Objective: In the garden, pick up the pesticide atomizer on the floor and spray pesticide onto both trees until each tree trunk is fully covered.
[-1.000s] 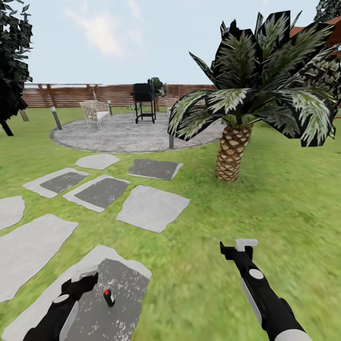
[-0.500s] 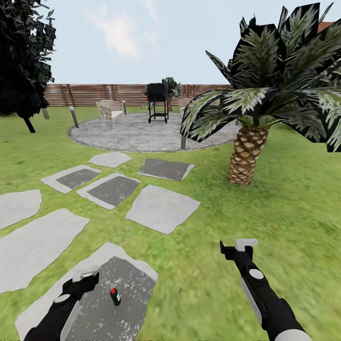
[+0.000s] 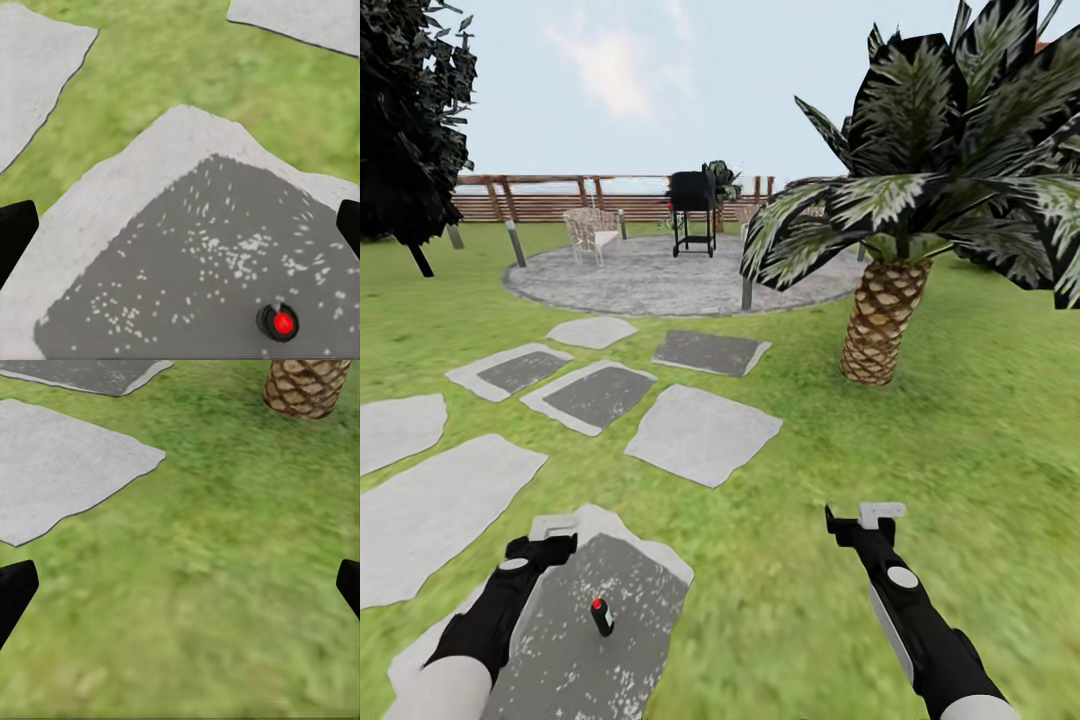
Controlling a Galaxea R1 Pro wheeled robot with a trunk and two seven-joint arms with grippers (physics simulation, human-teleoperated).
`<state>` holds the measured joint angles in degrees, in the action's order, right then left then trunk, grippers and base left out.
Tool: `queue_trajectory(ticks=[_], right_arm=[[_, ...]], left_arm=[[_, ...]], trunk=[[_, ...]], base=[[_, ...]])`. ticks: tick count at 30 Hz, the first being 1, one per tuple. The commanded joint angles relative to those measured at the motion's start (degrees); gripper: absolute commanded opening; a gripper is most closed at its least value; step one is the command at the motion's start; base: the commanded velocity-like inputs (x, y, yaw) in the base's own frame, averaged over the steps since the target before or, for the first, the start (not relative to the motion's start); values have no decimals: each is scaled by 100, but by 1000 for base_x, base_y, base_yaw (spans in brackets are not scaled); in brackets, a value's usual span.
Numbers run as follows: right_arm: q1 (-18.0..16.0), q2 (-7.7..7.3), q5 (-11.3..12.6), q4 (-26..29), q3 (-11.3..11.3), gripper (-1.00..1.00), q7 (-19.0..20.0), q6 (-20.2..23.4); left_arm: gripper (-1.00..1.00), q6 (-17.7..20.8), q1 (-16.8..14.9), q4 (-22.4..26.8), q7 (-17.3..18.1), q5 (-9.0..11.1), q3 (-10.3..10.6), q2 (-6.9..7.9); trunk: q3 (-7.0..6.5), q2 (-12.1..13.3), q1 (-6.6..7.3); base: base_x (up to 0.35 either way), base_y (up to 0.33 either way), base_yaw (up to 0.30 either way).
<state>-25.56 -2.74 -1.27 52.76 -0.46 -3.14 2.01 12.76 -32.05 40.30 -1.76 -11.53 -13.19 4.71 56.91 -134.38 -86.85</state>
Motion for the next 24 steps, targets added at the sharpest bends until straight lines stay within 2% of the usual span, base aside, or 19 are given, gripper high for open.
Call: queue_trajectory(ticks=[1,5,8,11,17,24], right_arm=[[-2,-3,-14,10,4,100,-18,20],[-2,-6,-7,14,2,100,-16,23],[-2,-7,-10,15,2,100,-13,24],[-2,-7,-11,12,2,100,-11,24],[-2,-5,-7,8,2,100,-11,27],[-2,-7,-5,12,2,100,-11,27]], left_arm=[[100,24,-2,-9,15,-44,-9,-3],[100,-10,-3,-187,150,-43,-15,6],[100,-287,-3,-400,209,-42,-11,17],[100,-764,-9,-759,230,-42,-19,26],[100,-1030,-19,-1143,229,-39,-67,22],[100,-1335,-28,-1195,150,33,-96,-1]], trunk=[[31,-44,-21],[137,-204,-109],[218,-325,-175],[300,-445,-241],[462,-686,-373],[526,-686,-373]], base=[[0,0,0],[0,0,0],[0,0,0],[0,0,0],[0,0,0],[0,0,26]])
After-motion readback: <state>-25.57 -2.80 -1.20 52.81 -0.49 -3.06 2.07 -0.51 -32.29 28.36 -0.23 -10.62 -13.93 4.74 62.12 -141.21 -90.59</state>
